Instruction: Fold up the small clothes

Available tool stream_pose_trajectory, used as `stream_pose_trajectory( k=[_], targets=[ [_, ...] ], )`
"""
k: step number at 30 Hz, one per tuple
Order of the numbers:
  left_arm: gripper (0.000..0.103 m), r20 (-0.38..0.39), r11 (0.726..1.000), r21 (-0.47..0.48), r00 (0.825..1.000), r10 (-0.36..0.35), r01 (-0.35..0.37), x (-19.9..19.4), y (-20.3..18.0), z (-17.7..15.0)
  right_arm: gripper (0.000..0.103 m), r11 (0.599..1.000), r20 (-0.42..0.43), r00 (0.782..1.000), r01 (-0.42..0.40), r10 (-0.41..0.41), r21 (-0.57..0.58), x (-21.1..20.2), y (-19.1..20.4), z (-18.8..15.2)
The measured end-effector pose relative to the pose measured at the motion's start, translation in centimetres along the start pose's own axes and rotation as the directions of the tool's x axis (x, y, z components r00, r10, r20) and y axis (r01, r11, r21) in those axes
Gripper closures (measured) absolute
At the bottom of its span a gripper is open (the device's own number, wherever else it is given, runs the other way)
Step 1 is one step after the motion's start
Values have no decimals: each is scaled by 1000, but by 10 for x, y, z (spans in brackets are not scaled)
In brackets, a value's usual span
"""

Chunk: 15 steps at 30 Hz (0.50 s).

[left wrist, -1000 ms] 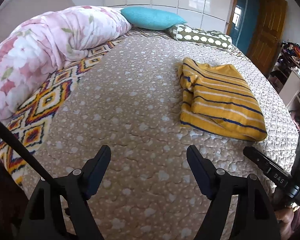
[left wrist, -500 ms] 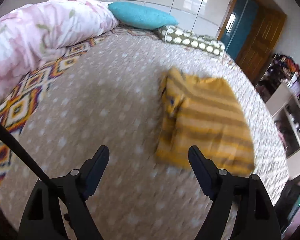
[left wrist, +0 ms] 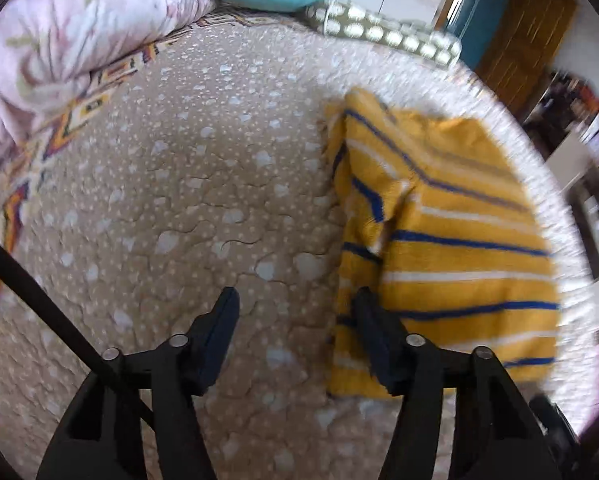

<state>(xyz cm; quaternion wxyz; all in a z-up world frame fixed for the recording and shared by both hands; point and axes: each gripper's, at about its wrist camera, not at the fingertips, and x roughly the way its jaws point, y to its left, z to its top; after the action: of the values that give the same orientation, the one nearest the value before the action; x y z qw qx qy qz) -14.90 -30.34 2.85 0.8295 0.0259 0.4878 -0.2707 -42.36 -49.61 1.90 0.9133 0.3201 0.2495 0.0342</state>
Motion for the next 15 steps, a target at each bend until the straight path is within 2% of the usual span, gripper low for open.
stream_pose_trajectory(
  k=[1, 3, 4, 6, 8, 11, 12, 13, 15],
  targets=[
    [27, 18, 998, -30, 998, -57, 57, -6, 8, 1, 33, 1000, 44, 999, 10, -10, 8, -9, -2, 8],
    [15, 51, 988, -74, 990, -131, 134, -11, 15, 3, 26, 998, 100, 995, 21, -26, 58, -16, -13, 25],
    [12, 61, 978, -92, 982, -180, 186, -9, 19, 6, 23, 996, 101, 994, 18, -27, 86, -14, -21, 32],
    [11, 42, 959, -108, 965, -260, 263, 1, 17, 12, 23, 989, 61, 997, 30, -39, 146, 3, -39, 48],
    [11, -14, 938, -97, 942, -336, 333, 20, 8, 16, 23, 981, -6, 999, 42, -42, 189, 32, -55, 60],
    [11, -81, 922, -73, 919, -386, 381, 45, -11, 17, 28, 975, -55, 998, -7, 20, 224, 68, -58, 71],
    [13, -77, 929, -56, 926, -369, 366, 46, -19, 16, 32, 976, -66, 998, 18, -4, 215, 76, -55, 73],
    [31, -85, 931, -49, 927, -364, 361, 46, -25, 14, 40, 978, -75, 997, 34, -19, 204, 83, -51, 75],
    [53, -113, 917, -83, 911, -397, 389, 43, -34, 10, 55, 980, -98, 995, 24, -5, 195, 89, -50, 77]
  ],
)
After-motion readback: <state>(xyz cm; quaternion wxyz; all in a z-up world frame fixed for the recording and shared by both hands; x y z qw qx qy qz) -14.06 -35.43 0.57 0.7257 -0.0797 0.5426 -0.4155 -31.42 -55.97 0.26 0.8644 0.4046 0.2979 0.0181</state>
